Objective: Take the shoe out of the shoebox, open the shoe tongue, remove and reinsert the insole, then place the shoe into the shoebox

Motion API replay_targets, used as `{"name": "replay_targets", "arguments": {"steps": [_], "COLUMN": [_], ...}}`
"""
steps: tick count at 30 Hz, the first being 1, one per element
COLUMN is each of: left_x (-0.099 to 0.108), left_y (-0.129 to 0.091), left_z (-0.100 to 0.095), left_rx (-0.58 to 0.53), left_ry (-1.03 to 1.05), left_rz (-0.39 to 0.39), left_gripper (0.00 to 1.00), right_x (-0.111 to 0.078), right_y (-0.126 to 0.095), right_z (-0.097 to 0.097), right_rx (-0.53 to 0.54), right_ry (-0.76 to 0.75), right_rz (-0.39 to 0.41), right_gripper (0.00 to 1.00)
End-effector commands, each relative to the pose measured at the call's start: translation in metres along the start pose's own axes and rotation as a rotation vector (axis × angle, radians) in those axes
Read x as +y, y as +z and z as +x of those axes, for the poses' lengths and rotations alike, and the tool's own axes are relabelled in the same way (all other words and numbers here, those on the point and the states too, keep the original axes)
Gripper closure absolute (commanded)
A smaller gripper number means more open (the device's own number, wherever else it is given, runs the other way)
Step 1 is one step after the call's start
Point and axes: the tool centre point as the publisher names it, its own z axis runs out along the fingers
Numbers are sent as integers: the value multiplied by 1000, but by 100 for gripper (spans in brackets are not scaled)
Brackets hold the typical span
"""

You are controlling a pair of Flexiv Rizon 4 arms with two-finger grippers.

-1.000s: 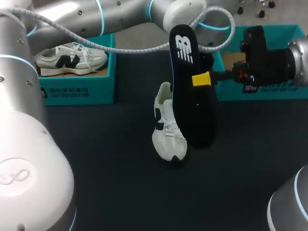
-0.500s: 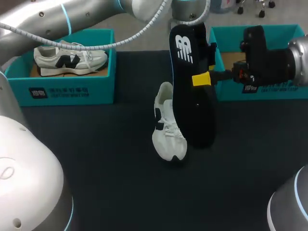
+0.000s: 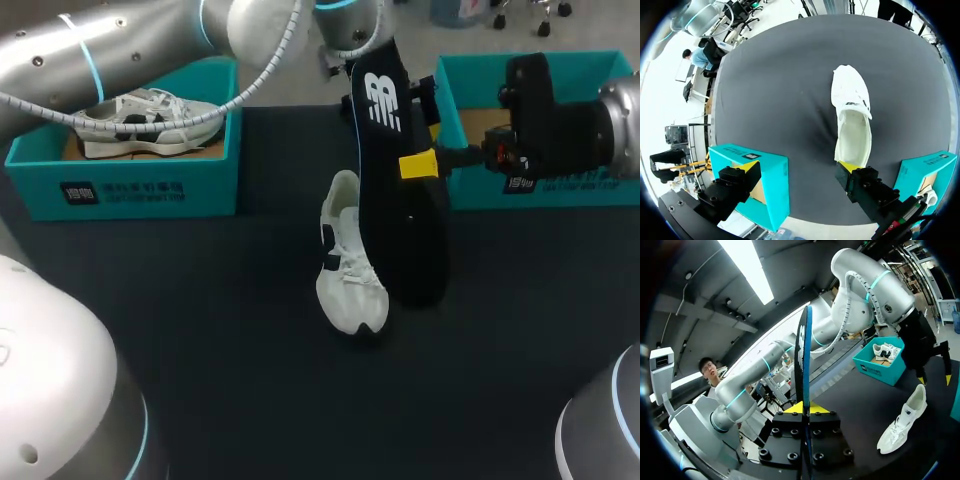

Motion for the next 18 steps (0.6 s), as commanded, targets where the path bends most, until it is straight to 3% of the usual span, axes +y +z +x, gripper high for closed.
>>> {"name": "replay_targets", "arguments": {"steps": [1, 5, 18], "left_x": [2, 8, 4], "left_y": [9, -2, -53], "left_z": [-5, -9, -26], "left_rx": [-187, -311, -559], "left_ry": [-25, -76, -40], "left_rz": [4, 1, -37], "left_gripper": [0, 0, 0], "right_x": [0, 0, 63], "right_y": [1, 1, -23], "right_z": [-1, -1, -55], "right_rx": [0, 0, 108], "right_ry": [1, 1, 252], "right_rz": [2, 2, -225], "right_gripper": [100, 100, 100]}}
